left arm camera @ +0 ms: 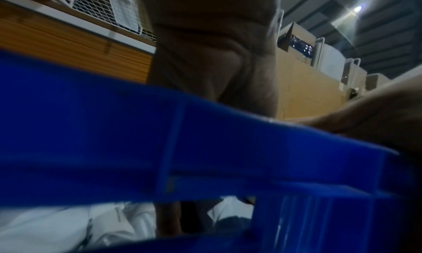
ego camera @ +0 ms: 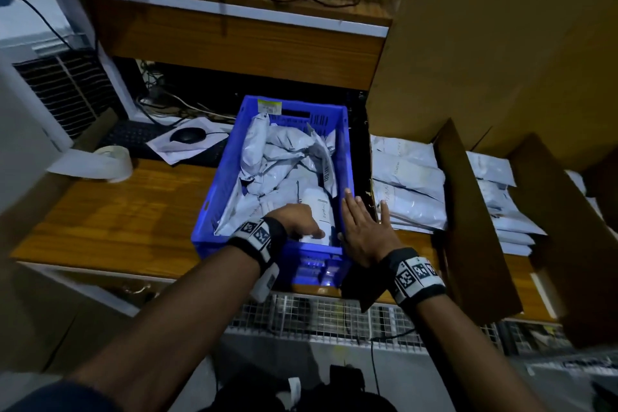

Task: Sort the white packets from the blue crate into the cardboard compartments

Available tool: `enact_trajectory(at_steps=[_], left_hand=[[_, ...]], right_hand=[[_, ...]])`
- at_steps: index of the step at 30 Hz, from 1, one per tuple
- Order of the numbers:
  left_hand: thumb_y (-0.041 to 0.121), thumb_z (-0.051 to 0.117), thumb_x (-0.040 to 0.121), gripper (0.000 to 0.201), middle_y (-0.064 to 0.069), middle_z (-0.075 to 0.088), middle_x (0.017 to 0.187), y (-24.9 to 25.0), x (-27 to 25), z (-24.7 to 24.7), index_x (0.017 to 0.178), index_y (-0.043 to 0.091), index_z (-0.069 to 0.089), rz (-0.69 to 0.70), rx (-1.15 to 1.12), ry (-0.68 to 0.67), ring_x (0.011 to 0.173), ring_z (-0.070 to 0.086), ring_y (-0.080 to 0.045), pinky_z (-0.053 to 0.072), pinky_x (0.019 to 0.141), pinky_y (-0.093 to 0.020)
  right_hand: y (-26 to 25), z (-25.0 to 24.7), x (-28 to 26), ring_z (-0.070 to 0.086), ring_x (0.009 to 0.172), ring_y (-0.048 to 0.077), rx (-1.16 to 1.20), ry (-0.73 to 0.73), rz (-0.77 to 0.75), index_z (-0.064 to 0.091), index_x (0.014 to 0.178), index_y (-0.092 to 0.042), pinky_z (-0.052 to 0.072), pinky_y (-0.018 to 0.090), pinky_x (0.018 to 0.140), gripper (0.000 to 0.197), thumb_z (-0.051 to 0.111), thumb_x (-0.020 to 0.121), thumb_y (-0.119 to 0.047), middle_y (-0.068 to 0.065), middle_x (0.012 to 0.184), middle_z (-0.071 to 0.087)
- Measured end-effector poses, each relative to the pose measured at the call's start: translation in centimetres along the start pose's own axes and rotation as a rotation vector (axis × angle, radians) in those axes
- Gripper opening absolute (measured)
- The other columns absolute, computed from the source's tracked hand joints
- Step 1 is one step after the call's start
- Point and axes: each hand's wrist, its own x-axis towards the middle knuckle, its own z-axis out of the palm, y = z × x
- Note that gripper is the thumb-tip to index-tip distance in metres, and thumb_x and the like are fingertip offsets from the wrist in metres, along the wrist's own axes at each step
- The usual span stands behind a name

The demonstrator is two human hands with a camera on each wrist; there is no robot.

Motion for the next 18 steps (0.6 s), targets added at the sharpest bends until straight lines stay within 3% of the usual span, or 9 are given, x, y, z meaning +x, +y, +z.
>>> enact_trajectory(at_steps=[6, 8, 10, 11, 12, 14, 15, 18], left_hand=[[0.031, 0.083, 0.092, 0.050, -0.017, 0.073, 0.119, 0.0, 0.4, 0.5, 0.125, 0.000, 0.061, -0.037, -0.041, 0.015, 0.094, 0.071, -0.030, 0.050, 0.060, -0.027], [0.024, 0.085, 0.089, 0.050, -0.021, 0.071, 0.116, -0.4, 0.4, 0.2, 0.126, -0.001, 0.061, -0.038, -0.153, 0.036, 0.102, 0.072, -0.035, 0.050, 0.065, -0.024], [0.017, 0.083, 0.091, 0.037, -0.016, 0.065, 0.098, -1.1, -0.2, -0.8, 0.115, 0.003, 0.058, -0.035, -0.277, 0.067, 0.080, 0.066, -0.028, 0.044, 0.048, -0.016], [0.015, 0.082, 0.093, 0.037, -0.013, 0.059, 0.096, -1.4, -0.6, -1.5, 0.114, 0.003, 0.054, -0.052, -0.326, 0.082, 0.073, 0.060, -0.023, 0.044, 0.040, -0.017], [0.015, 0.081, 0.094, 0.039, -0.012, 0.057, 0.100, -1.9, -1.0, -2.1, 0.117, 0.002, 0.052, -0.065, -0.369, 0.090, 0.074, 0.058, -0.022, 0.048, 0.040, -0.019], [0.012, 0.081, 0.094, 0.047, -0.014, 0.059, 0.107, -3.3, -1.4, -3.6, 0.130, 0.002, 0.052, -0.076, -0.492, 0.097, 0.085, 0.064, -0.025, 0.063, 0.058, -0.031], [0.010, 0.080, 0.094, 0.047, -0.014, 0.061, 0.105, -4.0, -1.9, -4.5, 0.132, 0.005, 0.053, -0.074, -0.563, 0.111, 0.086, 0.065, -0.025, 0.065, 0.064, -0.036], [0.010, 0.079, 0.095, 0.042, -0.009, 0.068, 0.103, -6.3, -3.8, -7.1, 0.132, 0.014, 0.060, -0.012, -0.678, 0.151, 0.080, 0.067, -0.021, 0.061, 0.064, -0.033]], right_hand=[[0.0, 0.3, 0.1, -0.012, 0.163, 0.026, -0.024, 0.021, 0.000, -0.014, 0.166, -0.008, -0.009, 0.068, 0.124, 0.071, 0.017, 0.113, -0.044, 0.007, 0.172, -0.029], [0.0, 0.3, 0.2, -0.012, 0.163, 0.027, -0.024, 0.030, -0.002, -0.014, 0.166, -0.008, -0.010, 0.069, 0.124, 0.071, 0.018, 0.113, -0.044, 0.008, 0.172, -0.029], [0.0, 0.3, 0.1, -0.012, 0.163, 0.027, -0.024, 0.031, -0.004, -0.014, 0.166, -0.008, -0.011, 0.069, 0.123, 0.071, 0.018, 0.113, -0.043, 0.008, 0.172, -0.029], [0.0, 0.3, 0.1, -0.012, 0.163, 0.027, -0.023, 0.033, -0.004, -0.014, 0.166, -0.008, -0.012, 0.070, 0.123, 0.070, 0.017, 0.113, -0.042, 0.008, 0.172, -0.029], [0.0, 0.2, 0.0, -0.012, 0.163, 0.027, -0.015, 0.030, -0.004, -0.014, 0.166, -0.008, -0.013, 0.070, 0.123, 0.069, 0.016, 0.113, -0.040, 0.008, 0.171, -0.030], [-0.2, -0.3, -0.2, -0.012, 0.163, 0.027, 0.016, 0.011, -0.015, -0.013, 0.166, -0.007, -0.016, 0.070, 0.121, 0.068, 0.016, 0.114, -0.039, 0.008, 0.171, -0.029], [-0.2, -0.7, -0.4, -0.012, 0.163, 0.027, 0.024, 0.006, -0.019, -0.012, 0.166, -0.007, -0.016, 0.071, 0.120, 0.069, 0.019, 0.114, -0.040, 0.009, 0.172, -0.028], [0.2, -2.0, -0.5, 0.002, 0.164, 0.026, 0.190, 0.011, -0.024, -0.006, 0.168, -0.009, -0.016, 0.070, 0.120, 0.076, 0.032, 0.113, -0.047, 0.009, 0.176, -0.011]])
